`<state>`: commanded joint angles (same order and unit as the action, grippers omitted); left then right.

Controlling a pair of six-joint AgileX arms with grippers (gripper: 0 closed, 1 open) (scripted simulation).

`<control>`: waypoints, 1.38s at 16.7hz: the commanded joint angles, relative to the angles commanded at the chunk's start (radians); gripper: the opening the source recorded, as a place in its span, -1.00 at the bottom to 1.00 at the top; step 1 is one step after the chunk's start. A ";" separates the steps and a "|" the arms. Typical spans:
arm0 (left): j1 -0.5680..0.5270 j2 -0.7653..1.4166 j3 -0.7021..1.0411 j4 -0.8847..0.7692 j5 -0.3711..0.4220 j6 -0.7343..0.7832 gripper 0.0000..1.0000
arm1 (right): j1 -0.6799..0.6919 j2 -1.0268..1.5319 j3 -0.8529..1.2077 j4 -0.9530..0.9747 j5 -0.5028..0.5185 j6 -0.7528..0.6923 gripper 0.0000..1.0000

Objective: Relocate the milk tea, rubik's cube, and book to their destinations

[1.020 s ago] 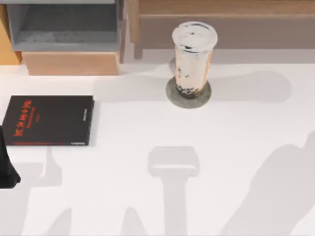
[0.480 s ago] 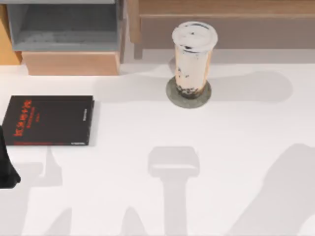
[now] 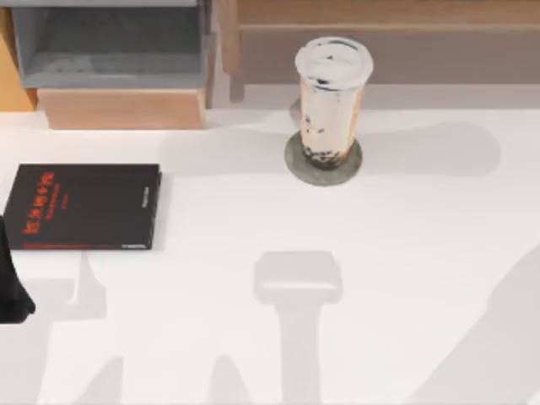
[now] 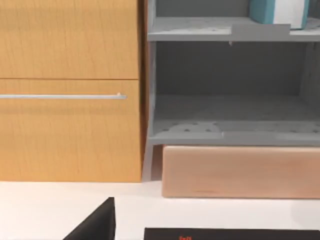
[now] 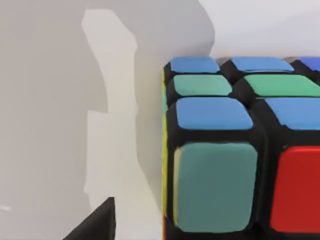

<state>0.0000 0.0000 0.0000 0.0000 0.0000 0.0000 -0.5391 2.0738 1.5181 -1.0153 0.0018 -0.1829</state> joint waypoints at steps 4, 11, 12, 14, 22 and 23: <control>0.000 0.000 0.000 0.000 0.000 0.000 1.00 | 0.000 0.000 0.000 0.000 0.000 0.000 0.40; 0.000 0.000 0.000 0.000 0.000 0.000 1.00 | 0.000 0.000 0.000 0.000 0.000 0.000 -0.66; 0.000 0.000 0.000 0.000 0.000 0.000 1.00 | 0.000 0.000 0.000 0.000 0.000 0.000 -0.81; 0.000 0.000 0.000 0.000 0.000 0.000 1.00 | 0.000 0.000 0.000 0.000 0.000 0.000 -1.00; 0.000 0.000 0.000 0.000 0.000 0.000 1.00 | 0.000 -0.002 0.000 0.000 0.001 0.001 -1.00; 0.000 0.000 0.000 0.000 0.000 0.000 1.00 | 0.000 -0.004 0.004 -0.004 0.001 0.001 -1.00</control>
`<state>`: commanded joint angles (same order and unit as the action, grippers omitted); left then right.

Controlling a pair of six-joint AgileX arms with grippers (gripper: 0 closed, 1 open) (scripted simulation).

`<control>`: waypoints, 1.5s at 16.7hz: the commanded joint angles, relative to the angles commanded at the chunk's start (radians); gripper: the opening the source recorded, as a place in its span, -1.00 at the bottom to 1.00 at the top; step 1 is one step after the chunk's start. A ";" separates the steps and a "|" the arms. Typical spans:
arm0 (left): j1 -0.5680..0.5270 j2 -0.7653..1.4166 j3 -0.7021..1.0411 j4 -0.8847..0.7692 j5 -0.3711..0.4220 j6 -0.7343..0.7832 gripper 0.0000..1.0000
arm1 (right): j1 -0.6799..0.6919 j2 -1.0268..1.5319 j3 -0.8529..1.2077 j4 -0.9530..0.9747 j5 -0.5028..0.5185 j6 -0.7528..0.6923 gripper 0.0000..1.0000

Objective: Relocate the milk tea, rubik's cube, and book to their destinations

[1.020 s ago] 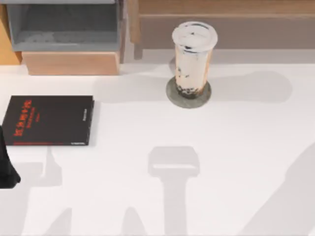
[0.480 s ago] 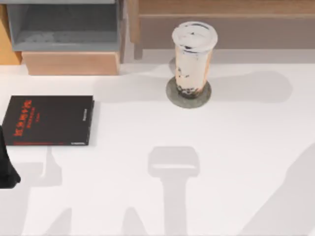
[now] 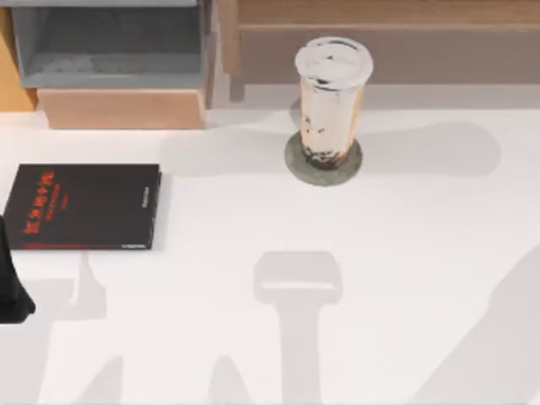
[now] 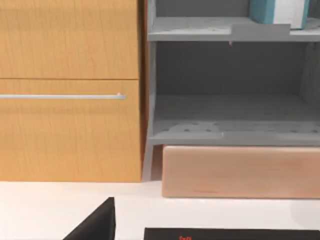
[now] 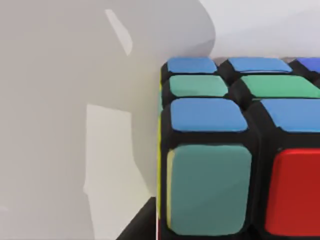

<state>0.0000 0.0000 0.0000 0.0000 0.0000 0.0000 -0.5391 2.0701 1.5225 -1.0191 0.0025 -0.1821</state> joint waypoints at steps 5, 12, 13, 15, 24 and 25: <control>0.000 0.000 0.000 0.000 0.000 0.000 1.00 | -0.001 -0.021 0.065 -0.095 0.000 -0.001 -1.00; 0.000 0.000 0.000 0.000 0.000 0.000 1.00 | 0.031 -0.044 0.077 -0.076 -0.002 0.014 -1.00; 0.000 0.000 0.000 0.000 0.000 0.000 1.00 | 0.061 -0.060 0.082 -0.052 -0.002 0.025 -1.00; 0.000 0.000 0.000 0.000 0.000 0.000 1.00 | 0.150 -0.108 0.094 0.015 0.000 0.055 -1.00; 0.000 0.000 0.000 0.000 0.000 0.000 1.00 | 0.727 -0.410 0.090 0.521 0.123 0.197 -1.00; 0.000 0.000 0.000 0.000 0.000 0.000 1.00 | 0.779 -0.438 0.079 0.587 0.151 0.205 -1.00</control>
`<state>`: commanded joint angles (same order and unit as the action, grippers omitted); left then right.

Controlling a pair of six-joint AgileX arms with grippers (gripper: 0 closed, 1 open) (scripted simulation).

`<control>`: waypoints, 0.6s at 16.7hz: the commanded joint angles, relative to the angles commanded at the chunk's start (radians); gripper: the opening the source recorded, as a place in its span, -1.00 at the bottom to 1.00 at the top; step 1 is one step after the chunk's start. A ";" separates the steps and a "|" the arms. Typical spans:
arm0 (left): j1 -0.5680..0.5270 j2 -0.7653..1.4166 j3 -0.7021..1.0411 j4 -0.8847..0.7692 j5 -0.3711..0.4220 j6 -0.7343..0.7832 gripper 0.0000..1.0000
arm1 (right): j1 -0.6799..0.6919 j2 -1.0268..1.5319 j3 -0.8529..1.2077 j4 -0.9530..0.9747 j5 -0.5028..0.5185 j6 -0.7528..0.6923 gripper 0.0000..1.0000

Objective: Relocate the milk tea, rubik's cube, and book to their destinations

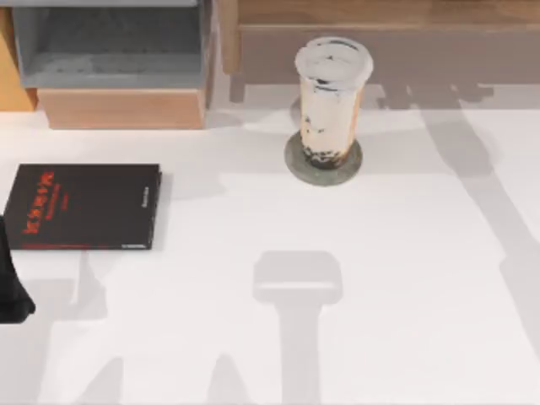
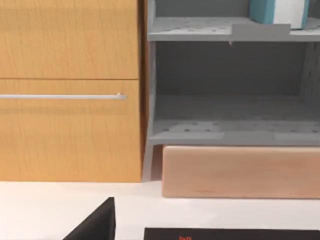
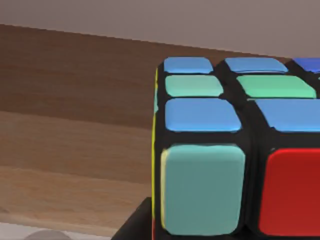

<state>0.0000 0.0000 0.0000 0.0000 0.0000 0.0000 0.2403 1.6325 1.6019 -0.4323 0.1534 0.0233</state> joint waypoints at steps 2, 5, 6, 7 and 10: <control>0.000 0.000 0.000 0.000 0.000 0.000 1.00 | 0.084 -0.038 -0.023 0.132 0.063 0.010 -1.00; 0.000 0.000 0.000 0.000 0.000 0.000 1.00 | 0.157 -0.055 -0.058 0.321 0.161 0.010 -1.00; 0.000 0.000 0.000 0.000 0.000 0.000 1.00 | 0.170 -0.054 -0.069 0.378 0.192 0.007 -1.00; 0.000 0.000 0.000 0.000 0.000 0.000 1.00 | 0.179 -0.050 -0.079 0.427 0.221 0.004 -1.00; 0.000 0.000 0.000 0.000 0.000 0.000 1.00 | 0.188 -0.033 -0.103 0.520 0.283 -0.006 -1.00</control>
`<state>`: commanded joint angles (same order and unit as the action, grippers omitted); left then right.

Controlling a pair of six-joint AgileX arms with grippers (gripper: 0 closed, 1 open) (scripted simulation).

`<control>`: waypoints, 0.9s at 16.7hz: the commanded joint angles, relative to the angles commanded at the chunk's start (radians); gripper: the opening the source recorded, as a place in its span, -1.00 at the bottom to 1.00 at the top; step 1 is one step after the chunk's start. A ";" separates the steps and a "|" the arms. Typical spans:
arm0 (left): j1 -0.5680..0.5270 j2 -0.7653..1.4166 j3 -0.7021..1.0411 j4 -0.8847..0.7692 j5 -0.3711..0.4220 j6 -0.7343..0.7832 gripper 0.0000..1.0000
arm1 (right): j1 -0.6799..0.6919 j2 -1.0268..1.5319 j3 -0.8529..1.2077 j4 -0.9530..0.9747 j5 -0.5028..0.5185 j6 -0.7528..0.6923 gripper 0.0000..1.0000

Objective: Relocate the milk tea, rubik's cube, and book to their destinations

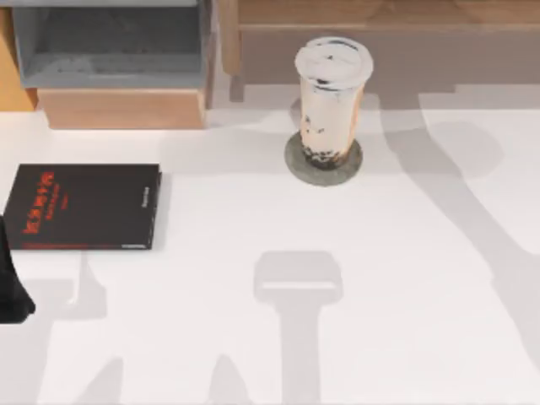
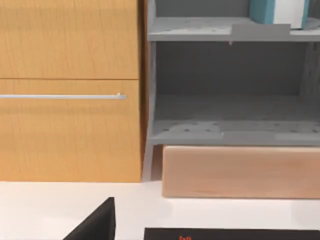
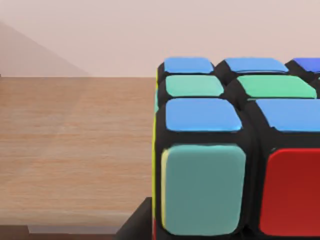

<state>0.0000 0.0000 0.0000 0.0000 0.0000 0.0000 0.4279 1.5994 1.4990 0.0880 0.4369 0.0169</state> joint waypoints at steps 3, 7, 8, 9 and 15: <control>0.000 0.000 0.000 0.000 0.000 0.000 1.00 | 0.000 0.005 -0.003 0.015 0.012 -0.002 -1.00; 0.000 0.000 0.000 0.000 0.000 0.000 1.00 | -0.006 0.003 0.001 0.015 0.010 0.000 -1.00; 0.000 0.000 0.000 0.000 0.000 0.000 1.00 | -0.013 0.010 0.014 0.020 0.011 0.001 -1.00; 0.000 0.000 0.000 0.000 0.000 0.000 1.00 | -0.024 0.023 0.035 0.026 0.013 0.004 -1.00; 0.000 0.000 0.000 0.000 0.000 0.000 1.00 | -0.078 0.214 0.271 -0.001 -0.008 0.045 -1.00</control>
<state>0.0000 0.0000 0.0000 0.0000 0.0000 0.0000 0.3503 1.8131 1.7696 0.0874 0.4291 0.0617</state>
